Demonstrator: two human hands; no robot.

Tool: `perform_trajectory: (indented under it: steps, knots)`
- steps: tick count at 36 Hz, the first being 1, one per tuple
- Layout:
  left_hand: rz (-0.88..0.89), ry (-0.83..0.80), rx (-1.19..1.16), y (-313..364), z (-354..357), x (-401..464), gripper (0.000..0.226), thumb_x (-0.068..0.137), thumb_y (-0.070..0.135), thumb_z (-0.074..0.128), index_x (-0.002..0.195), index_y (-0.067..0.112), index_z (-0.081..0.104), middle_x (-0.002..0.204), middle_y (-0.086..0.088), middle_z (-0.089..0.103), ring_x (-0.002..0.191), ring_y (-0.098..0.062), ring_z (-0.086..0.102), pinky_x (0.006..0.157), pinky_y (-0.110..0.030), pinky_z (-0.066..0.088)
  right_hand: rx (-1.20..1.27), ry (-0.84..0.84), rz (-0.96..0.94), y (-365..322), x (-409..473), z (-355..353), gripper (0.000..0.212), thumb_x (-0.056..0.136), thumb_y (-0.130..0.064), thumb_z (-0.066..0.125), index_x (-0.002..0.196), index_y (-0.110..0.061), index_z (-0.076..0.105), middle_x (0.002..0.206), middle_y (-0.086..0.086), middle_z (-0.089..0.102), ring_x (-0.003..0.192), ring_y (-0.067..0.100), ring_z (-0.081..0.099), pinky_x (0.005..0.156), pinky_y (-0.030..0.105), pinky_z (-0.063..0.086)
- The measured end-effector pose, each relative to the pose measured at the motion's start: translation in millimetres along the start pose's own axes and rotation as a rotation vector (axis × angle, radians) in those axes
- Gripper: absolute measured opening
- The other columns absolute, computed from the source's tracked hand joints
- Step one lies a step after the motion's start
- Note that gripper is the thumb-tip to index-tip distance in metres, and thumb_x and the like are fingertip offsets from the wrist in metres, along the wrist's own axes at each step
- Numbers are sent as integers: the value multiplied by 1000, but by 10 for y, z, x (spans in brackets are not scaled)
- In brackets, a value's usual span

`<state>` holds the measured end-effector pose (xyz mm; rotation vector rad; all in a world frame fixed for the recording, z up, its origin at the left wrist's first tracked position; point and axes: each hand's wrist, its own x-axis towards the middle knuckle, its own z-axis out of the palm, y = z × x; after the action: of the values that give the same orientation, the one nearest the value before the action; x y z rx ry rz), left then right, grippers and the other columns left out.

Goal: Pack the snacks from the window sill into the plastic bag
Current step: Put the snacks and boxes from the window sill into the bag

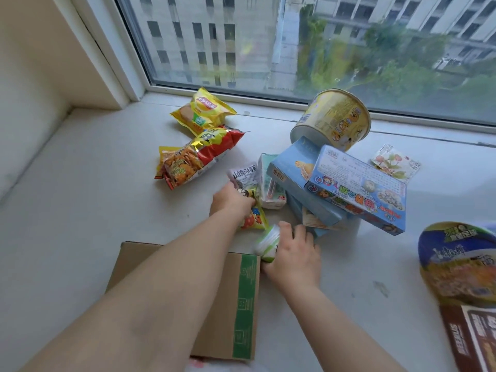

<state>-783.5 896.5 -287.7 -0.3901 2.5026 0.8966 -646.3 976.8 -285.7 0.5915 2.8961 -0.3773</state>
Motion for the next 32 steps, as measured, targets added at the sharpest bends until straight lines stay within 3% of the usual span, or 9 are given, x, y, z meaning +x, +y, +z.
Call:
perform_trajectory:
  steps: [4,8,14,21,23,26,29,32]
  knots:
    - [-3,24,0,-170,35,-246,38,82,27,61,119,31,54,107,-4,59,96,-25,60,79,-33,51,63,-91,44,68,-122,-81,81,72,-53,66,139,-26,29,125,3,40,116,24,42,94,32,35]
    - [8,93,46,-229,-41,-419,29,86,27,58,115,29,58,103,-2,45,96,-25,55,71,-30,42,142,-112,49,153,-250,-175,78,70,-46,67,137,-28,32,123,1,41,113,22,44,90,30,39]
    - [71,138,-161,-2,-400,-670,25,84,28,62,108,22,61,105,-7,63,88,-23,60,69,-29,45,345,-47,117,139,-436,-433,78,66,-40,75,133,-26,37,118,0,43,107,21,47,85,30,42]
    - [205,142,-409,51,-1064,-1196,23,81,23,68,102,28,60,102,3,66,97,-23,63,85,-36,53,723,47,151,-90,-681,-1015,68,64,-29,81,121,-28,43,108,-8,49,94,14,51,79,28,44]
    - [266,172,-430,32,-1291,-1412,32,81,22,68,112,23,61,104,2,67,98,-21,63,86,-35,52,905,30,164,-153,-821,-1227,59,66,-25,80,114,-28,46,105,-7,59,92,14,57,76,29,49]
    - [312,246,-493,-64,-1605,-1776,30,80,22,69,110,21,64,100,2,69,95,-20,65,84,-33,53,1292,-46,162,-234,-1100,-1543,52,70,-11,80,112,-19,51,100,2,65,86,15,64,59,19,54]
    - [345,313,-544,-224,-1876,-2158,26,79,21,70,105,18,66,95,3,70,89,-18,67,72,-26,50,1504,-133,93,-303,-1422,-1770,56,54,-21,79,105,-19,55,96,4,68,80,15,69,55,20,53]
    - [370,368,-568,-416,-2077,-2494,33,79,20,70,111,14,65,100,0,70,89,-17,67,66,-21,50,1553,-159,12,-345,-1743,-1847,73,40,-34,78,107,-17,57,94,3,70,78,13,71,58,23,54]
